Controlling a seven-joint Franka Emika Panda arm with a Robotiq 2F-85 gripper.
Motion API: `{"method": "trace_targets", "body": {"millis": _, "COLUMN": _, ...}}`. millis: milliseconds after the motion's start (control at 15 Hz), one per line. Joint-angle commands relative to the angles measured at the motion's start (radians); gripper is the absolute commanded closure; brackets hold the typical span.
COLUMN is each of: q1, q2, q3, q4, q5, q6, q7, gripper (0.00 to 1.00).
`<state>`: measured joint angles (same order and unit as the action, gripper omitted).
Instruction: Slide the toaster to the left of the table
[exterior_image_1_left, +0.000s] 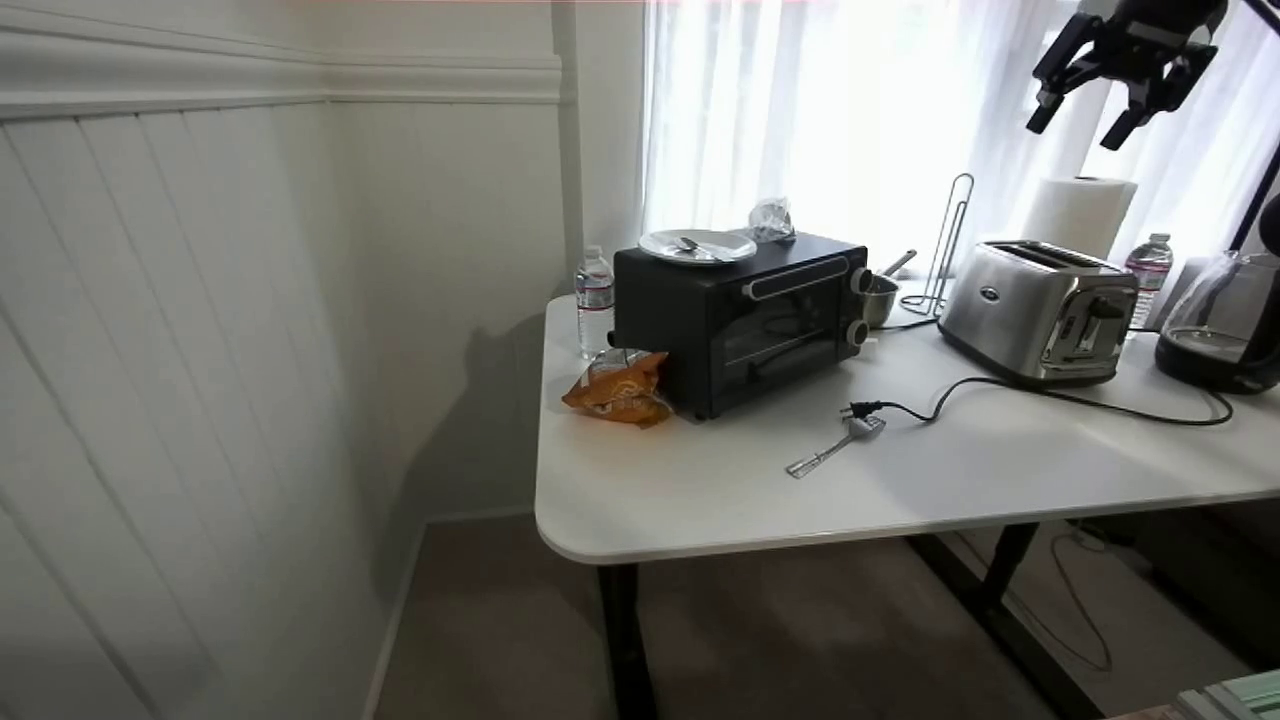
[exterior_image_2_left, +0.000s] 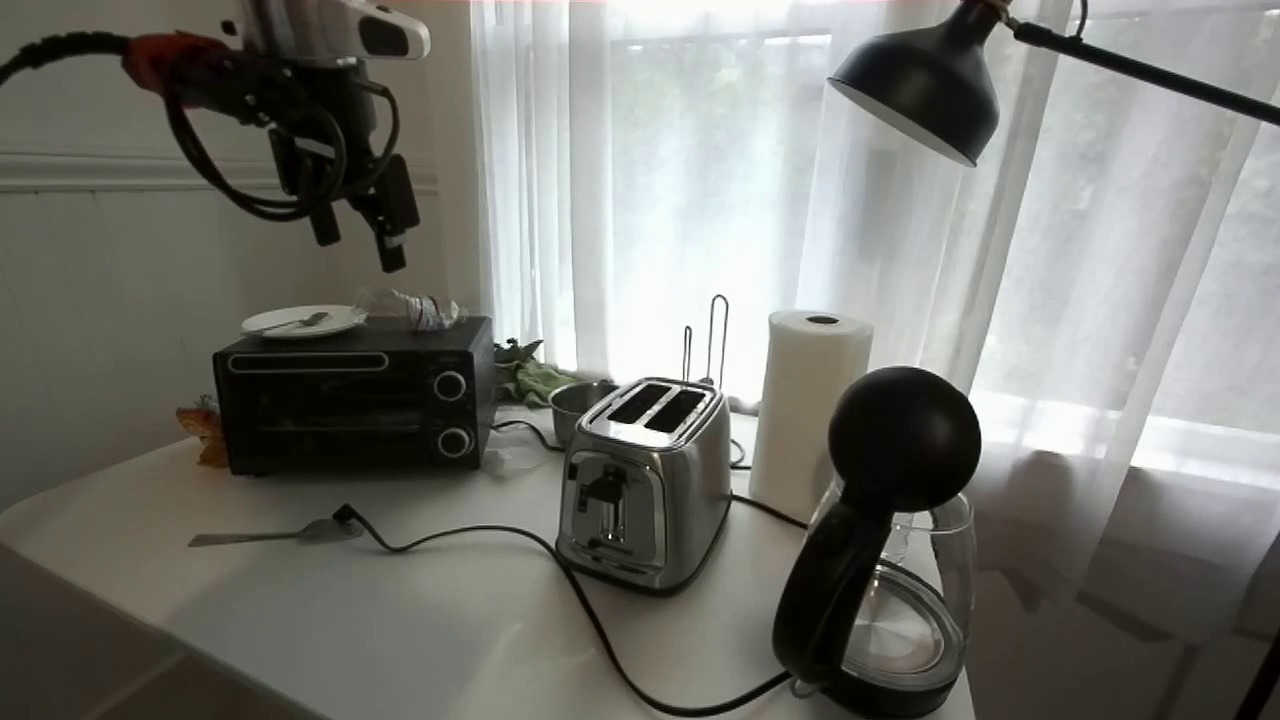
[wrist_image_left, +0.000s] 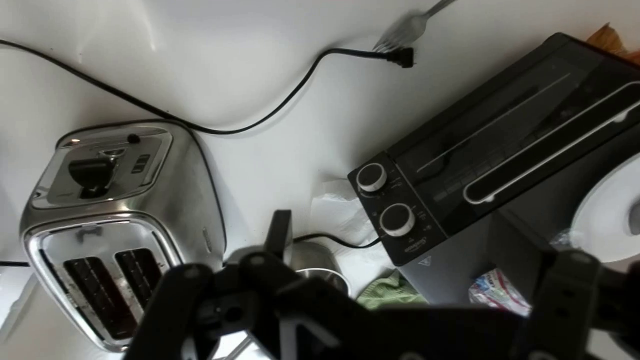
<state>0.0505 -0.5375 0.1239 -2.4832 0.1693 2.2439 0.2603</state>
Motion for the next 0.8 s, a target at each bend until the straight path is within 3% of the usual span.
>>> {"method": "trace_targets", "body": {"millis": 0, "q1": -0.076, "q2": 0.038, "q3": -0.026, "q4": 0.019, "q5": -0.086, "q6": 0.0, "q7": 0.007, "gripper": 0.0}}
{"method": "trace_targets", "body": {"millis": 333, "q1": -0.155, "q2": 0.118, "q3": -0.09, "q4": 0.031, "q5": -0.156, "q6": 0.063, "q7": -0.016, "gripper": 0.0}}
{"method": "trace_targets", "body": {"millis": 733, "q1": -0.192, "q2": 0.292, "q3": -0.134, "q4": 0.132, "q5": -0.256, "q6": 0.151, "q7": -0.078, "gripper": 0.0}}
